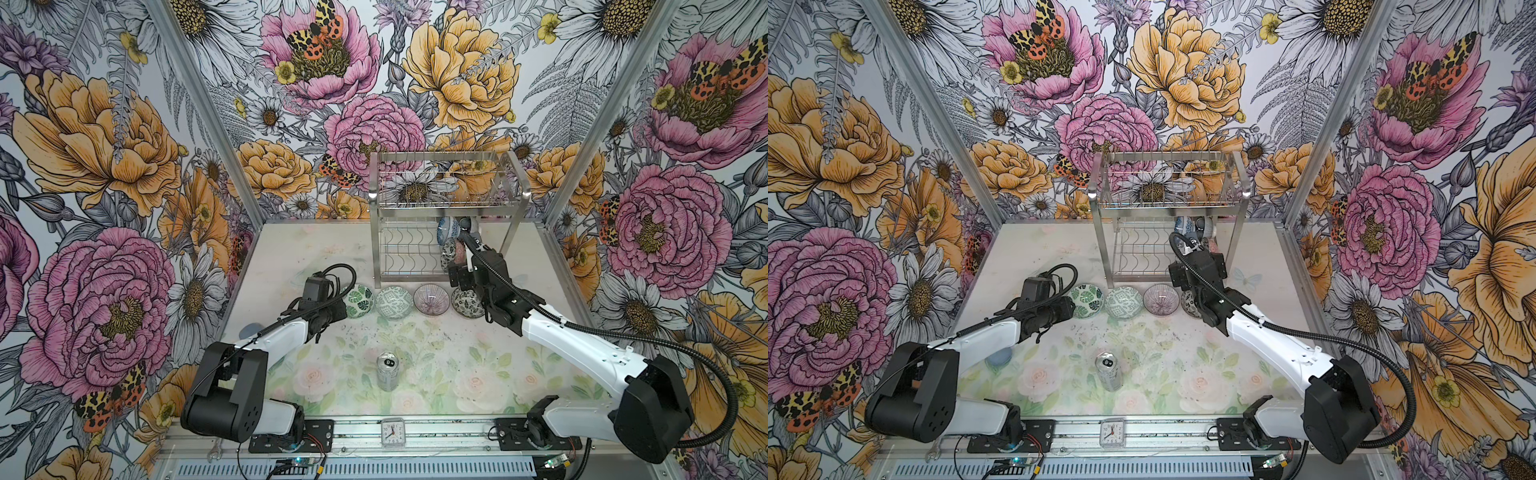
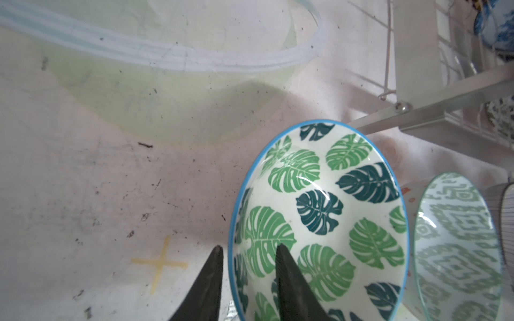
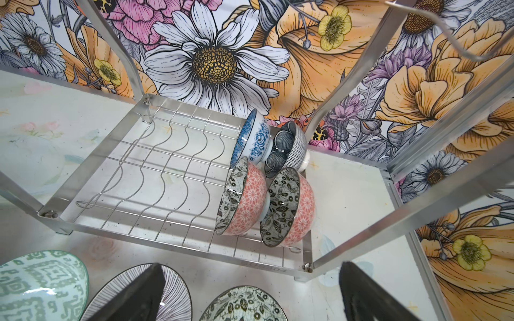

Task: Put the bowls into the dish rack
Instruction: 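Lower left gripper onto the green monstera-leaf bowl rim and close it, then lift the monstera bowl with left gripper while right gripper grasps its rim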

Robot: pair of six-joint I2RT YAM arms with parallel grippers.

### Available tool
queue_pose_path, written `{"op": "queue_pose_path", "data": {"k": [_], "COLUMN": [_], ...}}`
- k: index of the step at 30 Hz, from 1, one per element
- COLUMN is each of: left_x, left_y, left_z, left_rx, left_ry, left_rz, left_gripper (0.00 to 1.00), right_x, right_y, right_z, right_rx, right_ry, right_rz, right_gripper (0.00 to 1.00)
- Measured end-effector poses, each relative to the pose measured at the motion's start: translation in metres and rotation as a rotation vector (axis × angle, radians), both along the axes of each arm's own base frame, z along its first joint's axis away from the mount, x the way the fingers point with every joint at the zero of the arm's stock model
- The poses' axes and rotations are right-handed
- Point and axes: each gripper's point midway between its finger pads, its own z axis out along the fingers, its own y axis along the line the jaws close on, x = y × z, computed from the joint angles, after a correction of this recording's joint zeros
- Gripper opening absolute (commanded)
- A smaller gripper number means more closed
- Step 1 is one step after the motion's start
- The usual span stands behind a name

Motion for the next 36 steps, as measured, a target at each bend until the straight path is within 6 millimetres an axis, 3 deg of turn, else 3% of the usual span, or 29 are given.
{"op": "queue_pose_path", "data": {"k": [7, 11, 18, 23, 31, 36], "left_x": [0.002, 0.003, -0.004, -0.01, -0.028, -0.037], "left_y": [0.002, 0.003, 0.015, 0.018, -0.035, -0.069], "left_z": [0.003, 0.016, 0.032, 0.068, 0.126, 0.149], "left_rx": [-0.003, -0.004, 0.025, 0.051, 0.108, 0.122], "left_ry": [-0.009, -0.049, -0.071, -0.174, -0.356, -0.422], "left_rz": [0.009, 0.004, 0.034, 0.027, -0.161, -0.277], "left_gripper": [0.09, 0.0, 0.0, 0.0, 0.0, 0.0], "right_x": [-0.002, -0.002, -0.005, -0.008, -0.017, -0.026], "right_y": [-0.001, -0.001, -0.003, -0.004, 0.001, 0.01], "right_z": [0.003, 0.001, 0.001, 0.005, 0.016, 0.025], "right_rx": [0.0, -0.005, -0.01, -0.006, 0.043, 0.096], "right_ry": [-0.006, 0.002, 0.009, 0.007, 0.0, -0.005], "right_rz": [0.001, 0.002, 0.002, 0.005, 0.054, 0.104], "right_gripper": [1.0, 1.0, 1.0, 1.0, 1.0, 1.0]}}
